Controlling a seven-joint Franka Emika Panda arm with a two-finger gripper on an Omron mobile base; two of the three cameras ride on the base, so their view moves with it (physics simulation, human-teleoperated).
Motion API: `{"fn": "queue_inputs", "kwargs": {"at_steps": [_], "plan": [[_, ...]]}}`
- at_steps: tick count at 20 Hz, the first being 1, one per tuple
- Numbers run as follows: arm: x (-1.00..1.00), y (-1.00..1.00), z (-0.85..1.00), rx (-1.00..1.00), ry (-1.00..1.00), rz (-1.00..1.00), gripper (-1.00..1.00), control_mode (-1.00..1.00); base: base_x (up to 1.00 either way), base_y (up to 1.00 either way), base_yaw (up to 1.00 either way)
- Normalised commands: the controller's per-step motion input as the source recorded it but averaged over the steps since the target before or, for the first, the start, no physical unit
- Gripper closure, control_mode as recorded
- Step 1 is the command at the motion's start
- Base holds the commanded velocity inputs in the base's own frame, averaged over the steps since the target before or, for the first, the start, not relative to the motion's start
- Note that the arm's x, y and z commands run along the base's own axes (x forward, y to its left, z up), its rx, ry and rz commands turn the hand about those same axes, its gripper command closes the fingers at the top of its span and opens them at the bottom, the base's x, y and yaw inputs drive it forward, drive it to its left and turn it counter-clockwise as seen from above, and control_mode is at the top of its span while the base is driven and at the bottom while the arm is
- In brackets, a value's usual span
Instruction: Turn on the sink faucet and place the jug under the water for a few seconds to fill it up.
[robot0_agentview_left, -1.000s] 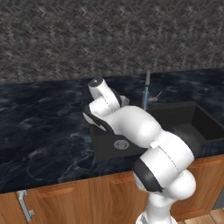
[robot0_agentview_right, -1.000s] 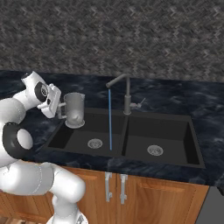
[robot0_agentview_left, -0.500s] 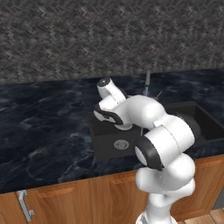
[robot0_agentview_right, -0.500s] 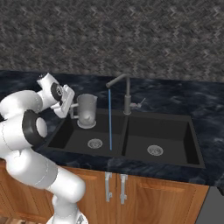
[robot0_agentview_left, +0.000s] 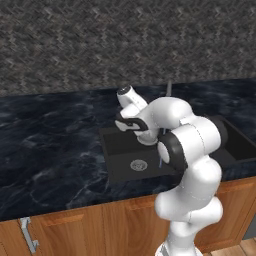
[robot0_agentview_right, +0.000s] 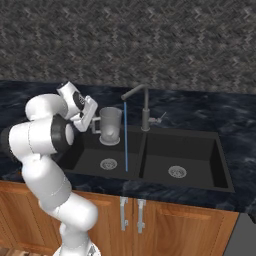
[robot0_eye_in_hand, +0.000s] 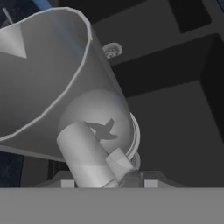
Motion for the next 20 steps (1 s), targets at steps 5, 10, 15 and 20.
{"fn": "queue_inputs", "kwargs": {"at_steps": [5,10,15,20], "plan": [[0.37,-0.21,-0.11,0.00,0.03,-0.11,1.00,-1.00,0.00,0.00,0.00],[0.22,-0.19,-0.24,0.00,0.05,-0.11,1.00,-1.00,0.00,0.00,0.00],[0.29,-0.06,-0.13,0.00,0.03,-0.09,1.00,-1.00,0.00,0.00,0.00],[0.21,-0.01,0.00,0.00,0.00,-0.07,1.00,-1.00,0.00,0.00,0.00]]}}
